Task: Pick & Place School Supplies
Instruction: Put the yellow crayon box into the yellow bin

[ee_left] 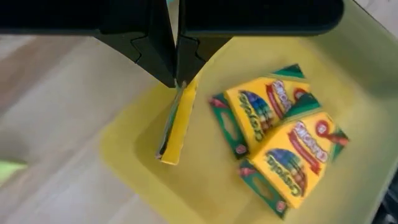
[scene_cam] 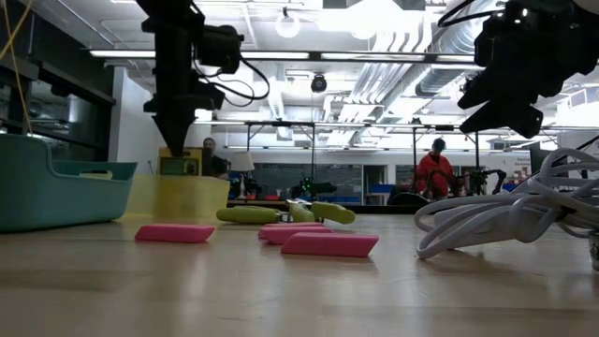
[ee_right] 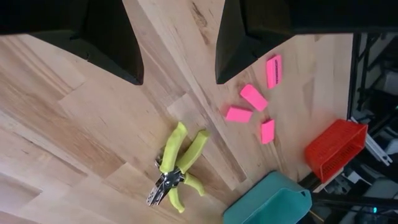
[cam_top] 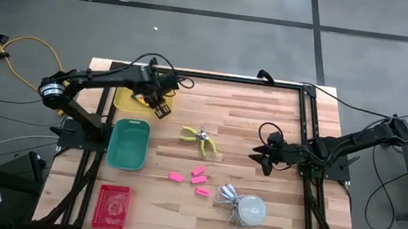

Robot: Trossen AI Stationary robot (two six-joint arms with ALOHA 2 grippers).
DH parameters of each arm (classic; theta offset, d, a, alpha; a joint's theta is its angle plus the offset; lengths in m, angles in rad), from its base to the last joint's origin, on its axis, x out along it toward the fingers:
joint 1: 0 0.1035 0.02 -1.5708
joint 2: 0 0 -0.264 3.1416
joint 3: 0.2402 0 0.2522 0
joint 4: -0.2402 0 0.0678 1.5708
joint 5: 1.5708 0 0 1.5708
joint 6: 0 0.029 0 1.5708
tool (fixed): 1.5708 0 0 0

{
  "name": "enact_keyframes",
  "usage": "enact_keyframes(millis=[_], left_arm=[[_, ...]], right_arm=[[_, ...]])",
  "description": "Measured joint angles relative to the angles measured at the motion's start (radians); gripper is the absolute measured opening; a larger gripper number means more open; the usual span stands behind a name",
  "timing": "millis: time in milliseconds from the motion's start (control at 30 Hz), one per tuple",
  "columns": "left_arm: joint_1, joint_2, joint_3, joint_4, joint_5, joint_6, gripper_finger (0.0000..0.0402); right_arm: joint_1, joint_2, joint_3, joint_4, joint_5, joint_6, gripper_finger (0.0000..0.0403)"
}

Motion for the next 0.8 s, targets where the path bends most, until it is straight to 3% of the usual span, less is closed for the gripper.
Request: enact_keyframes(millis=[433,800], left_arm=[[0.100,0.003,-0.013,0.043,-0.045,0.107,0.0007],[0.155,0.003,-0.013,0.078,-0.047,0.186,0.0106]], right_arm=[[0.000,0.000,0.000,0.059,-0.029,0.010,0.0190],[0.000,0.000,0.000,0.064,-0.048,0.036,0.0190]])
